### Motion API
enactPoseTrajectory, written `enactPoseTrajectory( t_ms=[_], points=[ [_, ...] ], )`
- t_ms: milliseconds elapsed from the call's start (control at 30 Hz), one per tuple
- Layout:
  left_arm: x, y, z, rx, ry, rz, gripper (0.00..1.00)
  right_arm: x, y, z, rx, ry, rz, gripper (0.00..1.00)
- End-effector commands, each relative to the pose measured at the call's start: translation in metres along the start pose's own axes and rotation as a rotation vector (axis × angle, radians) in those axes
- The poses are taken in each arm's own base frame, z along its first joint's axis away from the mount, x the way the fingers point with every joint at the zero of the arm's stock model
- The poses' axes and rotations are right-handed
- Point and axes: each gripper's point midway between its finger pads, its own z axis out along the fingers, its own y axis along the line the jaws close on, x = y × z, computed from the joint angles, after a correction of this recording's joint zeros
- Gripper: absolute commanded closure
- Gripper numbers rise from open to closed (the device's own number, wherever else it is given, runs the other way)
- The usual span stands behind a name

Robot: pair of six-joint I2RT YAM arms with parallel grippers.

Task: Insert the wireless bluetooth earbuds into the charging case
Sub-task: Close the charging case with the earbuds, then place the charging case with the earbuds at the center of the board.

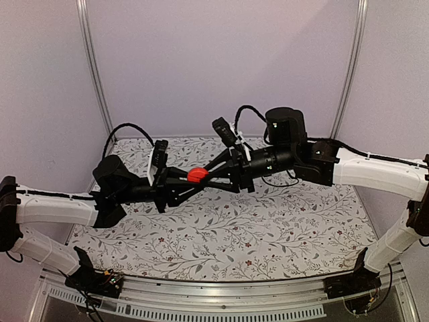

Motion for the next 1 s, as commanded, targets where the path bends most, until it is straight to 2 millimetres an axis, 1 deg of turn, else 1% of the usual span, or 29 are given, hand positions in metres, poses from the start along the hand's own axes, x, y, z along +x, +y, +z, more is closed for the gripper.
enactPoseTrajectory(
  t_ms=[0,100,267,433,533,600,633,700,733,767,833,867,967],
  points=[
    [-0.005,0.036,-0.003,-0.131,-0.016,-0.081,1.00,-0.007,0.042,0.005,-0.102,0.029,-0.076,0.66],
    [-0.006,0.042,-0.004,-0.144,-0.019,-0.117,1.00,0.002,0.043,0.011,-0.066,0.069,-0.115,0.67],
    [-0.004,0.046,-0.003,-0.141,-0.015,-0.170,1.00,0.011,0.043,0.014,-0.028,0.119,-0.162,0.68],
    [-0.005,0.054,-0.006,-0.158,-0.020,-0.217,1.00,0.026,0.045,0.021,-0.002,0.189,-0.230,0.69],
    [-0.005,0.056,-0.005,-0.160,-0.017,-0.232,1.00,0.031,0.046,0.023,0.005,0.209,-0.256,0.69],
    [-0.005,0.057,-0.005,-0.159,-0.013,-0.232,1.00,0.033,0.042,0.023,0.029,0.217,-0.267,0.69],
    [-0.003,0.056,-0.005,-0.157,-0.005,-0.228,1.00,0.033,0.040,0.023,0.042,0.219,-0.270,0.67],
    [0.002,0.058,-0.005,-0.164,0.017,-0.218,1.00,0.027,0.030,0.020,0.099,0.204,-0.270,0.56],
    [0.006,0.060,-0.005,-0.174,0.030,-0.214,1.00,0.025,0.027,0.018,0.111,0.190,-0.261,0.53],
    [0.009,0.061,-0.006,-0.182,0.042,-0.209,1.00,0.020,0.022,0.012,0.124,0.168,-0.243,0.50],
    [0.016,0.063,-0.007,-0.193,0.060,-0.209,1.00,0.012,0.008,-0.002,0.160,0.120,-0.200,0.41],
    [0.019,0.064,-0.008,-0.200,0.066,-0.212,1.00,0.009,0.002,-0.008,0.171,0.095,-0.178,0.39],
    [0.028,0.070,-0.010,-0.222,0.082,-0.231,1.00,-0.005,-0.006,-0.032,0.230,0.017,-0.167,0.31]
  ],
)
